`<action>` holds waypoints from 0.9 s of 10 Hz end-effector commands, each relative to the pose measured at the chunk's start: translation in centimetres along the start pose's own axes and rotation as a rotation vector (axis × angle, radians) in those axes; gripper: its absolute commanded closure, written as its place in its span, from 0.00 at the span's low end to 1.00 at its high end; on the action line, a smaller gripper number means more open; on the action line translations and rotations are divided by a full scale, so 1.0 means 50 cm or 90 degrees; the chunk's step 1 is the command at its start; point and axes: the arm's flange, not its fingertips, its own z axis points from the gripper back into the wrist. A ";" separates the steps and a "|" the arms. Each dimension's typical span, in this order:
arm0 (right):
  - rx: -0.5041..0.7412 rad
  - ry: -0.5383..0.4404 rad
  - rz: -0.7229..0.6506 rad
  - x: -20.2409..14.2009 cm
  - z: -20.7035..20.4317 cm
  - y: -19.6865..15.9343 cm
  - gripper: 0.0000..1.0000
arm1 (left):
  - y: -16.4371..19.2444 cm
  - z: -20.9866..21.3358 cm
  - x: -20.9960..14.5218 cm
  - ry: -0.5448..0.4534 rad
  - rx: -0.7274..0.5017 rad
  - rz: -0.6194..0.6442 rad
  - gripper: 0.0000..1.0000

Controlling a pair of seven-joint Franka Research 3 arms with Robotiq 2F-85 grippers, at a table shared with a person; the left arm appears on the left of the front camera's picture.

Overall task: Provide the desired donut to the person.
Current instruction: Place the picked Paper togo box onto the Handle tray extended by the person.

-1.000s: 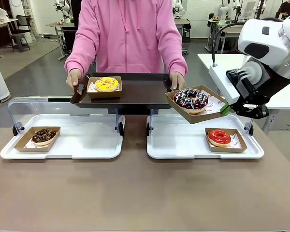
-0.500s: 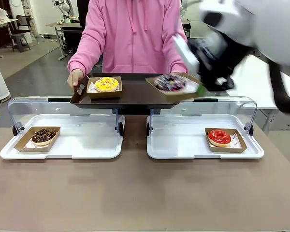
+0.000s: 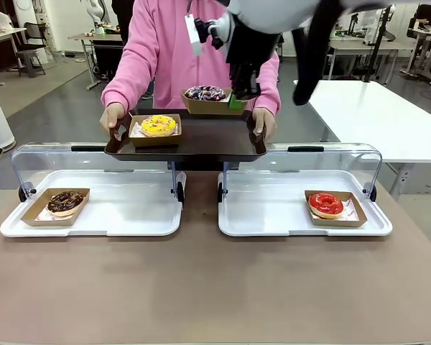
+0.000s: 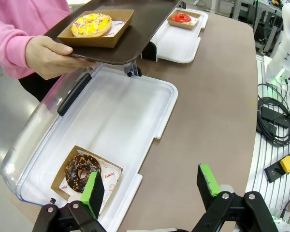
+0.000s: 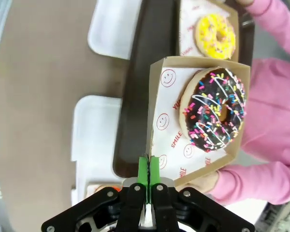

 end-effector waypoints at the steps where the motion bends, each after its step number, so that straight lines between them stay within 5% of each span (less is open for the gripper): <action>1: -0.034 0.033 -0.041 0.005 -0.055 -0.050 0.99 | 0.000 0.000 -0.003 -0.011 -0.002 -0.001 0.00; 6: -0.009 0.069 -0.044 -0.028 -0.217 -0.073 0.99 | 0.000 0.000 -0.003 -0.011 -0.002 -0.001 0.00; 8: -0.023 0.055 -0.048 -0.024 -0.216 -0.069 0.99 | 0.000 0.000 -0.003 -0.011 -0.002 -0.001 0.00; 9: -0.015 0.045 -0.043 -0.024 -0.204 -0.067 0.39 | 0.000 0.000 -0.003 -0.011 -0.002 -0.001 0.00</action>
